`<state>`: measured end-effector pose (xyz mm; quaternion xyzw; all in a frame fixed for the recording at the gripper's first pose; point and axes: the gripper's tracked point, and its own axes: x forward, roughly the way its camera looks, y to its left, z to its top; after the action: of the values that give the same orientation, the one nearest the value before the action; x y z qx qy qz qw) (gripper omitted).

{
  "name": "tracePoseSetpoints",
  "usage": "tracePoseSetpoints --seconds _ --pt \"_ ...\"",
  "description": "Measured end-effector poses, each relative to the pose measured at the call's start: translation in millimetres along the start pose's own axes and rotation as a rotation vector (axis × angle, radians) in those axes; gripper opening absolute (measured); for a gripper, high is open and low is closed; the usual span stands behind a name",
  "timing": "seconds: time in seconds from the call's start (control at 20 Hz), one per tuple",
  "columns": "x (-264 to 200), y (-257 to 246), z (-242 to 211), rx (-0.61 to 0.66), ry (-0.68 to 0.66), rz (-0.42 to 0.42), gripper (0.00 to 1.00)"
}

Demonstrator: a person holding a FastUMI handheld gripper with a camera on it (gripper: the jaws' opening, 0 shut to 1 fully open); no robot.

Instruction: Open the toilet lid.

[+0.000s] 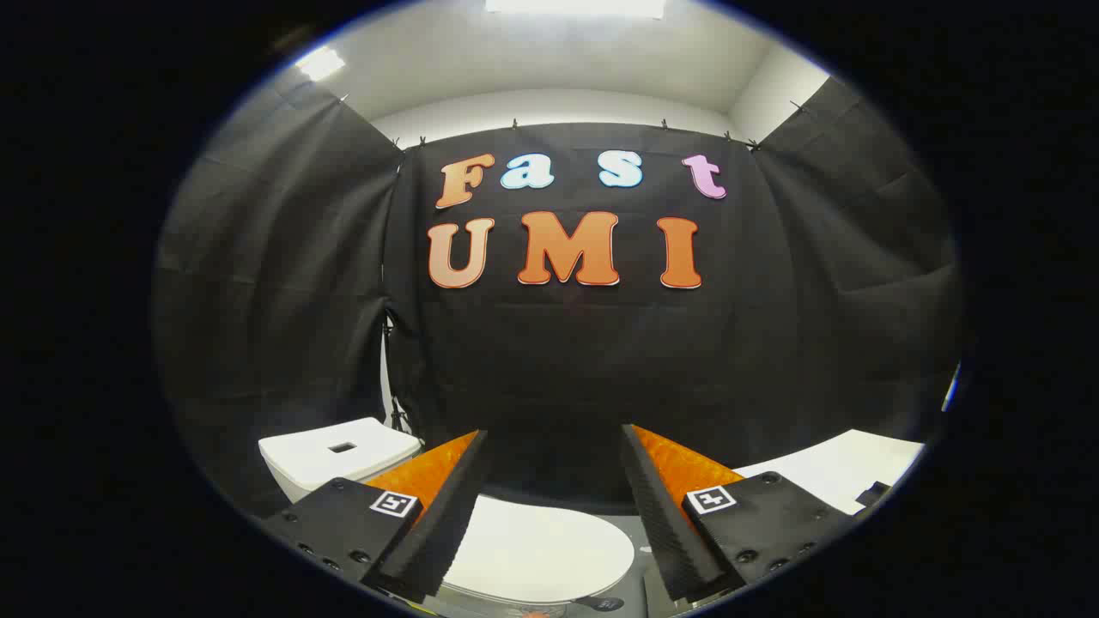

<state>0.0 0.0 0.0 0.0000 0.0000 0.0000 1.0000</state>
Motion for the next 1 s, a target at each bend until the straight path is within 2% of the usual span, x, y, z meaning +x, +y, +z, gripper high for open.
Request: tracePoseSetpoints --seconds 1.0 --pt "1.6 -2.5 -1.0 0.037 -0.012 0.000 0.98"
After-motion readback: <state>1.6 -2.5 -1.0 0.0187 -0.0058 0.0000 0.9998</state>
